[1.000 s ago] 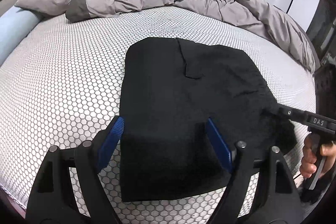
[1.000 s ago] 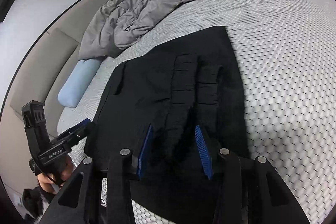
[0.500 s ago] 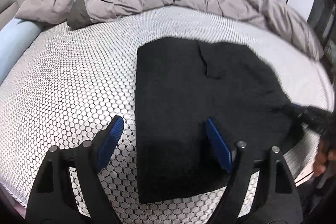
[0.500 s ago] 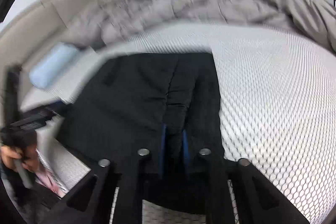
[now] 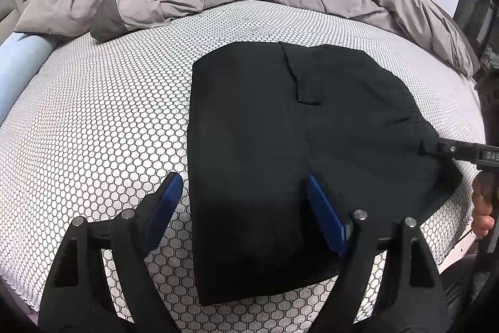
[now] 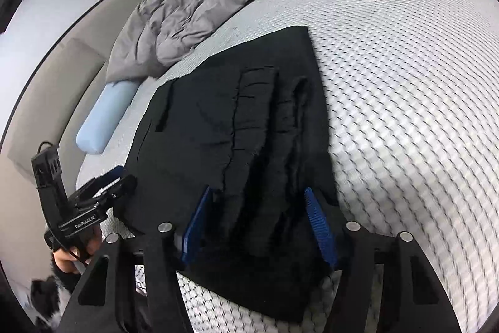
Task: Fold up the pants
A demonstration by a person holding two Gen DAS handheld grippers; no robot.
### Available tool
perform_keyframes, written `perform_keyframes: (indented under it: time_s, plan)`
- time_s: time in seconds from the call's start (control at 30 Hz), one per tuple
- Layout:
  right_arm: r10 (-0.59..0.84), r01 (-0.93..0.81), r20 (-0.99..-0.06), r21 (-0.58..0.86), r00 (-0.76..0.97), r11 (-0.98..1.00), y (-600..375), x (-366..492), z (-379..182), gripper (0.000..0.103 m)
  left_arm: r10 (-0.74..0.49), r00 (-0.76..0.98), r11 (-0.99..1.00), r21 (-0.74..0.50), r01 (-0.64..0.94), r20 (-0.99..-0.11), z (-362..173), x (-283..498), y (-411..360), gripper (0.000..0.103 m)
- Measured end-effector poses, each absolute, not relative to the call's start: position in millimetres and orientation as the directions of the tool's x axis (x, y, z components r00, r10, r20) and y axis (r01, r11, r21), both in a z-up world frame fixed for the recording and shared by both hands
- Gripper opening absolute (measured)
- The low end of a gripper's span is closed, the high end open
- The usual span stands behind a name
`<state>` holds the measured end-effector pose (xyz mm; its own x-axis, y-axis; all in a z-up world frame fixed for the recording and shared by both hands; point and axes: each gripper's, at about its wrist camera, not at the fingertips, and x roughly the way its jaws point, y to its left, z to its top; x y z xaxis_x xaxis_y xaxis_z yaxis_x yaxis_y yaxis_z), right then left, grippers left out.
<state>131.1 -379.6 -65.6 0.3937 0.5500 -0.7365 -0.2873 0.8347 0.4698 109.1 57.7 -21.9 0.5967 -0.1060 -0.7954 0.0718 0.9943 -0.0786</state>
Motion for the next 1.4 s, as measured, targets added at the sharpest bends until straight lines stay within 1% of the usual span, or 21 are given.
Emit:
perform_keyframes:
  time_s: [0.07, 0.1, 0.2, 0.23, 0.33, 0.43, 0.47, 0.53, 0.57, 0.6, 0.63, 0.67, 0.7, 0.73, 0.77, 0.83, 0.93, 1.07, 1.2, 1.3, 1.4]
  plan:
    - [0.546, -0.301, -0.743, 0.458, 0.386, 0.836, -373.0, 137.2, -67.0, 0.065, -0.107, 0.596, 0.994, -0.081, 0.071, -0.796, -22.1, 108.9, 58.4, 0.080]
    - [0.532, -0.307, -0.752, 0.439, 0.389, 0.844, -365.3, 139.9, -66.7, 0.059, -0.108, 0.597, 0.994, -0.082, 0.070, -0.795, -22.1, 108.5, 58.6, 0.080]
    - [0.515, -0.348, -0.741, 0.390, 0.431, 0.852, -359.7, 132.2, -57.9, 0.026, -0.105, 0.599, 0.994, -0.080, 0.069, -0.793, -21.3, 107.1, 59.9, 0.080]
    - [0.519, -0.367, -0.726, 0.379, 0.451, 0.850, -358.1, 127.0, -50.6, 0.020, -0.102, 0.601, 0.995, -0.077, 0.067, -0.793, -20.5, 106.5, 60.6, 0.080]
    - [0.546, -0.412, -0.665, 0.369, 0.509, 0.833, -356.5, 106.0, -23.5, 0.017, -0.105, 0.607, 0.994, -0.082, 0.066, -0.788, -16.2, 104.6, 63.9, 0.080]
    - [0.610, -0.449, -0.593, 0.416, 0.525, 0.791, -364.5, 80.2, 3.2, 0.017, -0.123, 0.612, 0.992, -0.099, 0.074, -0.781, -12.0, 101.3, 66.9, 0.080]
    - [0.608, -0.452, -0.595, 0.410, 0.526, 0.792, -365.3, 76.1, 4.6, 0.017, -0.122, 0.611, 0.992, -0.097, 0.075, -0.782, -12.1, 100.7, 67.6, 0.080]
    - [0.551, -0.421, -0.652, 0.366, 0.520, 0.830, -364.8, 76.4, -11.0, 0.019, -0.114, 0.604, 0.993, -0.084, 0.078, -0.789, -15.5, 100.5, 67.6, 0.080]
    - [0.483, -0.379, -0.717, 0.319, 0.502, 0.868, -364.6, 84.2, -31.1, 0.021, -0.113, 0.599, 0.993, -0.081, 0.080, -0.792, -17.3, 100.9, 67.7, 0.080]
    - [0.433, -0.351, -0.757, 0.284, 0.489, 0.892, -365.0, 89.9, -45.5, 0.029, -0.113, 0.596, 0.994, -0.080, 0.080, -0.795, -18.5, 100.9, 67.6, 0.080]
    - [0.414, -0.339, -0.784, 0.275, 0.462, 0.900, -365.5, 95.9, -58.9, 0.033, -0.107, 0.598, 0.994, -0.076, 0.077, -0.795, -18.6, 100.4, 67.8, 0.080]
    - [0.428, -0.341, -0.785, 0.292, 0.448, 0.893, -367.7, 98.7, -63.9, 0.034, -0.103, 0.605, 0.995, -0.072, 0.075, -0.790, -16.7, 99.2, 67.9, 0.080]
    - [0.442, -0.343, -0.769, 0.305, 0.461, 0.888, -371.0, 96.9, -58.3, 0.039, -0.105, 0.616, 0.994, -0.073, 0.076, -0.780, -12.7, 96.7, 67.5, 0.080]
    - [0.439, -0.351, -0.751, 0.289, 0.493, 0.890, -373.5, 91.5, -47.6, 0.045, -0.122, 0.633, 0.992, -0.082, 0.092, -0.764, -7.4, 93.1, 65.9, 0.080]
    - [0.425, -0.354, -0.729, 0.262, 0.537, 0.897, -375.7, 85.2, -38.1, 0.045, -0.150, 0.649, 0.988, -0.091, 0.124, -0.746, -2.8, 89.8, 62.3, 0.080]
    - [0.422, -0.372, -0.648, 0.223, 0.634, 0.901, -378.3, 68.4, -16.2, 0.045, -0.190, 0.662, 0.977, -0.077, 0.197, -0.725, 0.6, 87.0, 50.1, 0.080]
    - [0.479, -0.439, -0.600, 0.225, 0.641, 0.870, -362.0, 61.2, -5.8, 0.045, -0.261, 0.618, 0.938, -0.043, 0.344, -0.742, -11.5, 94.5, 20.8, 0.080]
    - [0.506, -0.524, -0.672, 0.201, 0.541, 0.828, -310.6, 80.9, -36.3, 0.045, -0.250, 0.593, 0.899, 0.045, 0.436, -0.765, -35.8, 100.6, -3.3, 0.086]
    - [0.406, -0.546, -0.752, 0.072, 0.520, 0.834, -292.1, 94.6, -70.4, 0.041, -0.273, 0.563, 0.884, 0.028, 0.467, -0.781, -38.0, 92.4, 5.5, 0.087]
    - [0.329, -0.559, -0.746, -0.069, 0.579, 0.826, -302.5, 79.0, -63.9, 0.041, -0.289, 0.556, 0.888, -0.001, 0.459, -0.779, -40.4, 84.5, 20.6, 0.087]
    - [0.332, -0.564, -0.740, -0.077, 0.585, 0.822, -318.9, 72.5, -62.6, 0.041, -0.296, 0.548, 0.896, -0.029, 0.443, -0.782, -37.9, 83.9, 28.5, 0.087]
